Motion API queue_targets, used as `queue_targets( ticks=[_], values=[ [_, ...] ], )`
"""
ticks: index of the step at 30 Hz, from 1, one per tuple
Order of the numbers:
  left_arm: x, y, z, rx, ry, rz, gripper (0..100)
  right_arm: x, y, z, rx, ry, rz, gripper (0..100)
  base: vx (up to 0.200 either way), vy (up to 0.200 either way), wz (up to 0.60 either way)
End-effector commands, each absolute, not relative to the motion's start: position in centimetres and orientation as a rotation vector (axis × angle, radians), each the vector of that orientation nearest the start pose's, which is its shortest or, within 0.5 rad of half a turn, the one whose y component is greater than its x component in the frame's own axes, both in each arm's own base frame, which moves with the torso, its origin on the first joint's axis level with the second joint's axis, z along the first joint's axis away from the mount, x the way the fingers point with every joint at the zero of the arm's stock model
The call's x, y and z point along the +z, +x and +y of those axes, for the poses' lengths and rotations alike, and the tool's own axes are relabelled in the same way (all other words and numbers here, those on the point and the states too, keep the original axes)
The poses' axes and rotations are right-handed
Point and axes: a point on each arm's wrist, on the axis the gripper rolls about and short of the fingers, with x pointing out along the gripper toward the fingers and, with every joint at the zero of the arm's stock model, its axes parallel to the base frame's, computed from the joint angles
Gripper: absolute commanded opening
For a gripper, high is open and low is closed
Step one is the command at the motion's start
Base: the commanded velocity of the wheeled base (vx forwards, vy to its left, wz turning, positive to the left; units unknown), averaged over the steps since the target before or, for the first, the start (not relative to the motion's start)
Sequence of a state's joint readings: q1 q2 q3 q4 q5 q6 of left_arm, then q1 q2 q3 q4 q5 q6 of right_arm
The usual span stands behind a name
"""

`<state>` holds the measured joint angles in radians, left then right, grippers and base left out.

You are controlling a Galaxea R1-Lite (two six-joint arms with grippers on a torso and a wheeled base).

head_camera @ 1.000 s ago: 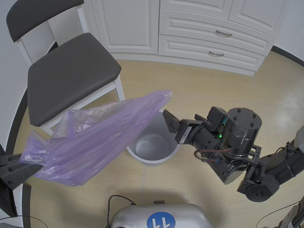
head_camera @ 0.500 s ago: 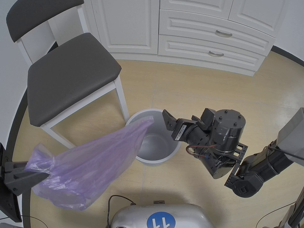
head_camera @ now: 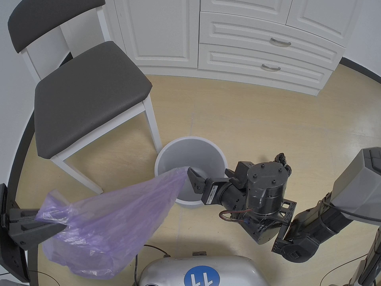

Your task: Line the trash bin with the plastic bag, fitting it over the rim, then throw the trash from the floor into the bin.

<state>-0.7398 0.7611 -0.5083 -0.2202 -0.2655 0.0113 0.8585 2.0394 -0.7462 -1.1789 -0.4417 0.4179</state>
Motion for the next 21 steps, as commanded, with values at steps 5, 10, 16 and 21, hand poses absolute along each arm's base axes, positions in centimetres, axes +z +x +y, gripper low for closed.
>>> queue_targets(
  ticks=[5,10,16,21],
  values=[
    [23.3,4.7,-5.4,-1.039,0.016,0.026,0,10.1,24.0,26.7,0.395,0.351,0.200,100,0.000,0.000,0.00],
    [23.2,4.7,-5.4,-1.039,0.016,0.025,0,10.0,23.5,26.5,0.426,0.345,0.218,100,0.000,0.000,0.00],
    [23.3,4.8,-5.4,-1.037,0.012,0.022,0,9.9,22.4,25.5,0.454,0.294,0.257,100,0.000,0.000,0.00],
    [23.5,4.8,-5.4,-1.035,0.008,0.017,0,9.7,20.9,24.8,0.531,0.255,0.333,100,0.000,0.000,0.00]
  ],
)
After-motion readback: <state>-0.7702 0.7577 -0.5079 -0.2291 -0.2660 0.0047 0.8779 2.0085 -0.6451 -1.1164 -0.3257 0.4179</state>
